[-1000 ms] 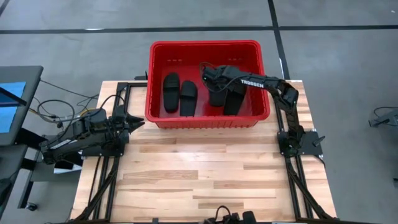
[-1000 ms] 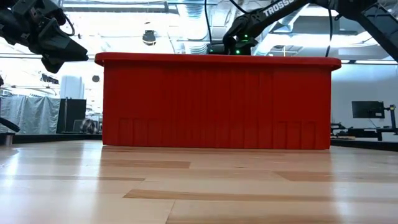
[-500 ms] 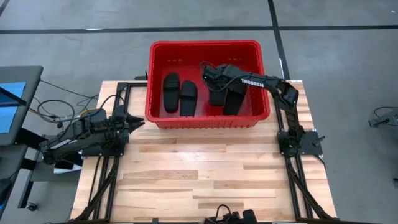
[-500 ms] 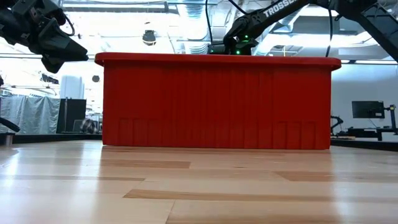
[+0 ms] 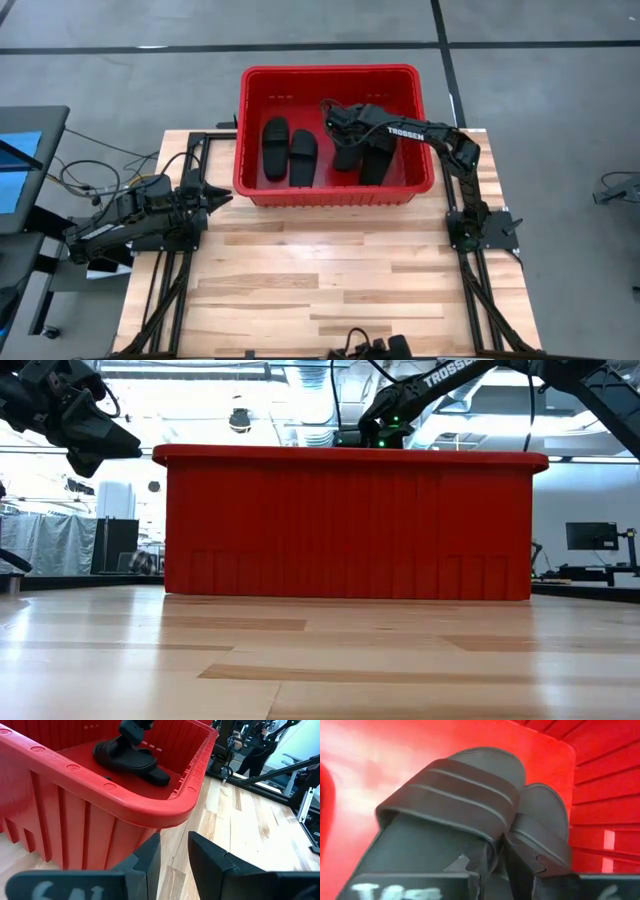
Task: Pick and place slides into bin
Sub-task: Put the black slipper into the red bin
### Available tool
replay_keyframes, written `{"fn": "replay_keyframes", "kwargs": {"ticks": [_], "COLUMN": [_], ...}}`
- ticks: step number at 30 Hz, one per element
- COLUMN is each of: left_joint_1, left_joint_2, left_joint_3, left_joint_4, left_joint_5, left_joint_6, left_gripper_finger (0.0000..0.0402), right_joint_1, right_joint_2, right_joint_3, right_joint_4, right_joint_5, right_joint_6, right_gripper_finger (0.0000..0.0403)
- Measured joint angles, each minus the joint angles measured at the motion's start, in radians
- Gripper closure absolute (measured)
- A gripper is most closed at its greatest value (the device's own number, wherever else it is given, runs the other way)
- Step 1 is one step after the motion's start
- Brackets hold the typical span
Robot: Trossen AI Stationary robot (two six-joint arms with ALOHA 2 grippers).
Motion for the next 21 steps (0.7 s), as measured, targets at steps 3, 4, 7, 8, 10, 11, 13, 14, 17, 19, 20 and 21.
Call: {"fn": "replay_keyframes", "kwargs": {"ticks": [3, 4, 7, 8, 10, 11, 13, 14, 17, 19, 20, 21], "left_joint_1": [0.0, 0.0, 0.0, 0.0, 0.0, 0.0, 0.0, 0.0, 0.0, 0.0, 0.0, 0.0], "left_joint_2": [0.0, 0.0, 0.0, 0.0, 0.0, 0.0, 0.0, 0.0, 0.0, 0.0, 0.0, 0.0], "left_joint_3": [0.0, 0.0, 0.0, 0.0, 0.0, 0.0, 0.0, 0.0, 0.0, 0.0, 0.0, 0.0], "left_joint_4": [0.0, 0.0, 0.0, 0.0, 0.0, 0.0, 0.0, 0.0, 0.0, 0.0, 0.0, 0.0], "left_joint_5": [0.0, 0.0, 0.0, 0.0, 0.0, 0.0, 0.0, 0.0, 0.0, 0.0, 0.0, 0.0], "left_joint_6": [0.0, 0.0, 0.0, 0.0, 0.0, 0.0, 0.0, 0.0, 0.0, 0.0, 0.0, 0.0], "left_gripper_finger": [0.0313, 0.0313, 0.0313, 0.0313, 0.0313, 0.0313, 0.0313, 0.0313, 0.0313, 0.0313, 0.0313, 0.0313], "right_joint_1": [0.0, 0.0, 0.0, 0.0, 0.0, 0.0, 0.0, 0.0, 0.0, 0.002, 0.003, 0.004], "right_joint_2": [0.0, 0.0, 0.0, 0.0, 0.0, 0.0, 0.0, 0.0, 0.0, 0.0, 0.0, 0.0], "right_joint_3": [0.0, 0.0, 0.0, 0.0, 0.0, 0.0, 0.0, 0.0, 0.0, 0.0, 0.0, 0.0], "right_joint_4": [0.016, 0.018, 0.021, 0.021, 0.028, 0.031, 0.032, 0.032, 0.032, 0.032, 0.032, 0.032], "right_joint_5": [0.0, 0.0, 0.0, 0.0, -0.002, -0.007, -0.01, -0.011, -0.014, -0.024, -0.03, -0.035], "right_joint_6": [-0.001, -0.001, -0.007, -0.02, -0.046, -0.053, -0.053, -0.053, -0.067, -0.095, -0.106, -0.119], "right_gripper_finger": [0.0352, 0.0352, 0.0352, 0.0352, 0.0351, 0.0351, 0.0351, 0.0351, 0.0351, 0.0351, 0.0351, 0.0351]}}
